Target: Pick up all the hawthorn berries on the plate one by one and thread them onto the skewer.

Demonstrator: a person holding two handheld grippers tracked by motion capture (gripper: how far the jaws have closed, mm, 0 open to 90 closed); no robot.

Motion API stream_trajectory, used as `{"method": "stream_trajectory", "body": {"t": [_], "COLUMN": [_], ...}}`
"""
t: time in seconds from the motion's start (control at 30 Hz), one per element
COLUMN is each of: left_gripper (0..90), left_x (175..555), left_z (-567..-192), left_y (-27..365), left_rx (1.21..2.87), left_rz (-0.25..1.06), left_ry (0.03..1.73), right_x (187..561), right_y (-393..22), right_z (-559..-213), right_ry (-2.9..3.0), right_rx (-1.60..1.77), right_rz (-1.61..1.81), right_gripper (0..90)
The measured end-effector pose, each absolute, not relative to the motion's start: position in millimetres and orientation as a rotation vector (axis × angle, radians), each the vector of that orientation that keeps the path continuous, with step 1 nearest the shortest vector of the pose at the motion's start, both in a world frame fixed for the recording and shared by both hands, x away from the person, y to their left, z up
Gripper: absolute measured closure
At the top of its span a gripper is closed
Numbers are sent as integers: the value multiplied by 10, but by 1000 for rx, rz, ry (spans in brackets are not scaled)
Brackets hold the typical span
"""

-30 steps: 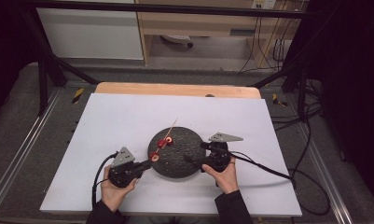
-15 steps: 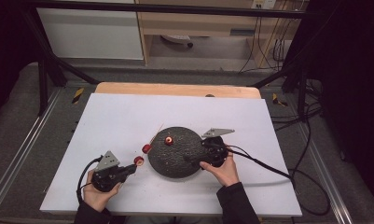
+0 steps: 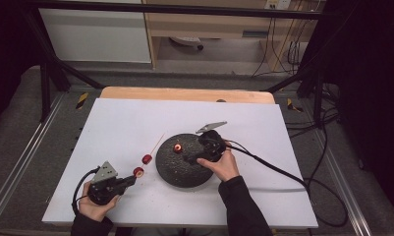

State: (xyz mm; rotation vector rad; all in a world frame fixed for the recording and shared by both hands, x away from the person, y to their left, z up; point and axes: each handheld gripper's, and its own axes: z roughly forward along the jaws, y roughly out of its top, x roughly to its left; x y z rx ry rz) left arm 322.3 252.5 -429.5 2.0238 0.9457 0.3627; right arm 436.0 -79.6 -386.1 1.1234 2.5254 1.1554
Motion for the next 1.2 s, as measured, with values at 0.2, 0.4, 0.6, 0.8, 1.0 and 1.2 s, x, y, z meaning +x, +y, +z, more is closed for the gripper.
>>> {"method": "stream_trajectory", "body": {"t": [0.2,0.4,0.6,0.8,1.0,1.2], "left_gripper": [885,885,885,885,885,885], "left_x": [3230,3242,3248,3251,3255,3258], "left_z": [-4310,-4310,-4314,-4319,-4322,-4324], "left_y": [2546,2559,2558,2552,2547,2545], "left_rx": [2030,2022,2026,2028,2033,2036], "left_rz": [362,365,365,360,360,359], "left_ry": [953,967,973,974,973,970], "right_x": [4522,4659,4766,4858,4910,4954], "right_y": [-636,-482,-352,-254,-231,-216], "right_z": [-3865,-3901,-3945,-4043,-4125,-4169], "right_ry": [2535,2554,2569,2611,2634,2648], "right_rx": [1140,1139,1138,1167,1189,1243], "right_rz": [1120,1063,994,954,930,946], "right_gripper": [57,80,155,249,353,471]}}
